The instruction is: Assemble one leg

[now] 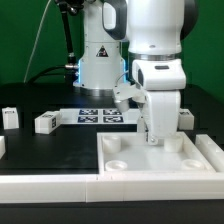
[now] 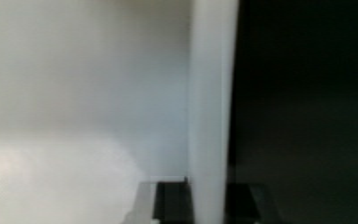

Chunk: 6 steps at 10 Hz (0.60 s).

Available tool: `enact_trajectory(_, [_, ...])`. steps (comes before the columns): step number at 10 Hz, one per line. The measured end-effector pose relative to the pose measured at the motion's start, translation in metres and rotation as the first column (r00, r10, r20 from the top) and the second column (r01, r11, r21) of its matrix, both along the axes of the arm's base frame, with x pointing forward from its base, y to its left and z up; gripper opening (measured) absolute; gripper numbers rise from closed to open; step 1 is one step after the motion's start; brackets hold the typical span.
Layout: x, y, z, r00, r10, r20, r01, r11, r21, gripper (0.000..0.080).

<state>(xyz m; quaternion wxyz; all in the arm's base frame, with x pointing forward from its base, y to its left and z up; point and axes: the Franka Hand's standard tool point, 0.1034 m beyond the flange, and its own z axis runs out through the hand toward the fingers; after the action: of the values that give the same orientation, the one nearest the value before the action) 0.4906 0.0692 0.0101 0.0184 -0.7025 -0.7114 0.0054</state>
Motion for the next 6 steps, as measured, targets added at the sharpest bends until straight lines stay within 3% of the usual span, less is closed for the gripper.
enact_trajectory(3, [0.0, 0.018, 0.002, 0.999, -0.038, -0.014, 0.037, 0.999, -0.009, 0.006])
enact_trajectory(6, [0.0, 0.017, 0.002, 0.999, -0.037, -0.02, 0.037, 0.999, -0.013, 0.006])
